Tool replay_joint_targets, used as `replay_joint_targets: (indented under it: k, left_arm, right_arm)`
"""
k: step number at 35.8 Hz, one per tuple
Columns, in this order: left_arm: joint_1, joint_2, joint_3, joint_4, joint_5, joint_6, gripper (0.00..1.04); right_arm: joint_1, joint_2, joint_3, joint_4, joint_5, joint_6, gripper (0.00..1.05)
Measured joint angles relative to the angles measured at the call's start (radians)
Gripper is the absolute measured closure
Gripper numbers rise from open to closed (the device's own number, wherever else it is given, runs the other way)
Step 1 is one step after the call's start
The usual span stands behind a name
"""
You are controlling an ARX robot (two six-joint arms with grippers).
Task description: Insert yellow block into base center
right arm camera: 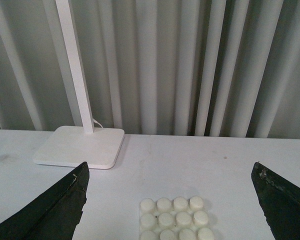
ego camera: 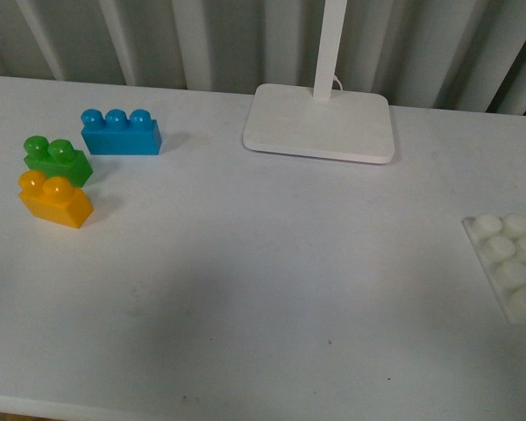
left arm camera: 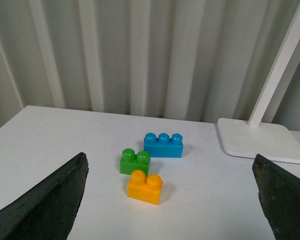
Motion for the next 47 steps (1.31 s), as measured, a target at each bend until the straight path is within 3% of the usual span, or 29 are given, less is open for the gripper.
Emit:
replay_joint_targets:
  k: [25, 29, 32, 37, 41, 47]
  left_arm:
    - [0.000, 0.000, 0.000, 0.000, 0.000, 0.000, 0.06]
    - [0.000, 0.000, 0.000, 0.000, 0.001, 0.000, 0.06]
    - [0.000, 0.000, 0.000, 0.000, 0.000, 0.000, 0.06]
    - [0.000, 0.000, 0.000, 0.000, 0.000, 0.000, 0.06]
    - [0.000, 0.000, 0.000, 0.000, 0.000, 0.000, 0.06]
    - [0.000, 0.000, 0.000, 0.000, 0.000, 0.000, 0.06]
  right_arm:
    - [0.000, 0.000, 0.000, 0.000, 0.000, 0.000, 0.09]
    - [-0.017, 0.256, 0.147, -0.304, -0.134, 0.003, 0.09]
    - [-0.124, 0.523, 0.185, -0.174, -0.209, -0.051, 0.09]
    - [-0.314, 0.999, 0.307, 0.192, -0.254, -0.122, 0.09]
    - [-0.341, 1.304, 0.389, 0.319, -0.291, -0.140, 0.09]
    - [-0.321, 1.588, 0.471, 0.379, -0.291, -0.156, 0.09]
